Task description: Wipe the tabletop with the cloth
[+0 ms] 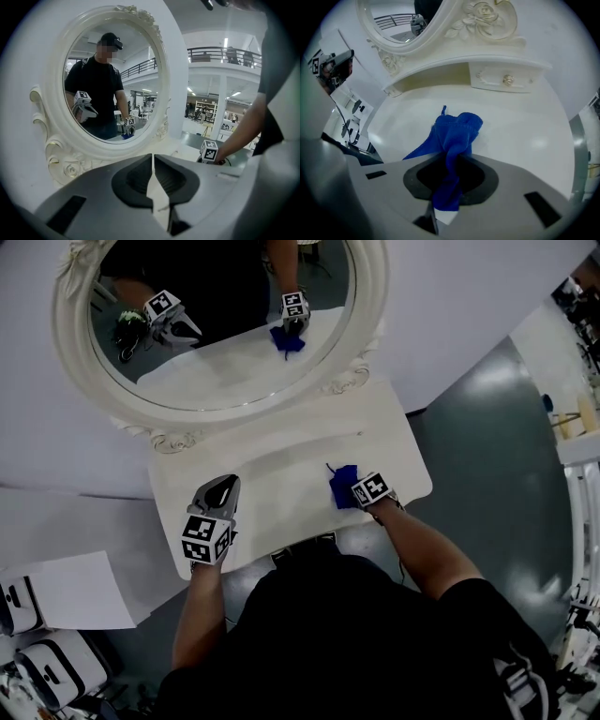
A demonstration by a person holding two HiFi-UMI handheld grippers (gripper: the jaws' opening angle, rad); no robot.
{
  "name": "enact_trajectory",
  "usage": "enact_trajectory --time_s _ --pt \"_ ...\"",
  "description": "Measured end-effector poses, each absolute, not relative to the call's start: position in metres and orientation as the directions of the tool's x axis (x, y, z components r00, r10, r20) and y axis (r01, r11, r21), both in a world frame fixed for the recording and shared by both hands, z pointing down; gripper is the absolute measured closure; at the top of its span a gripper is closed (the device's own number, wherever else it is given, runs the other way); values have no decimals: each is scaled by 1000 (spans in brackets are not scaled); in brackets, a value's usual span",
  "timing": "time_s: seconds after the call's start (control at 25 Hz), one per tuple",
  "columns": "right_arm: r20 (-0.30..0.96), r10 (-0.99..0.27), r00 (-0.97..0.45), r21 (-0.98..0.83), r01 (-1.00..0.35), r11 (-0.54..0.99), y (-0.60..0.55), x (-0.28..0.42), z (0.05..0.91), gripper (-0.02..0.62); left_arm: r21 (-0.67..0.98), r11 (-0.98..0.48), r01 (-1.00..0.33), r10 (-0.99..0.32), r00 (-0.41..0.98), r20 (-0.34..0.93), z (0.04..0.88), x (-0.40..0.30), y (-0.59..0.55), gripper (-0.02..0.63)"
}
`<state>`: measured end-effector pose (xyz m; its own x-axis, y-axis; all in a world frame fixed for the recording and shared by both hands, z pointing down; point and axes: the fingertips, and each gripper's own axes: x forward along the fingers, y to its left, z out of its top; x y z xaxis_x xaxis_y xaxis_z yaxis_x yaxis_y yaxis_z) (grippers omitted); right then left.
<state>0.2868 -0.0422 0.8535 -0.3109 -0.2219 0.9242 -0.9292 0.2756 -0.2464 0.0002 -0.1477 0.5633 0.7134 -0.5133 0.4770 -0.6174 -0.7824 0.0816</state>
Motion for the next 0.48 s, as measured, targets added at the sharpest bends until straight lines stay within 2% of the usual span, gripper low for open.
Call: enact_trajectory --time_s 0.48 --pt "948 -248 -199 -177 -978 108 -8 411 853 534 87 -824 -561 -454 744 491 568 51 -147 584"
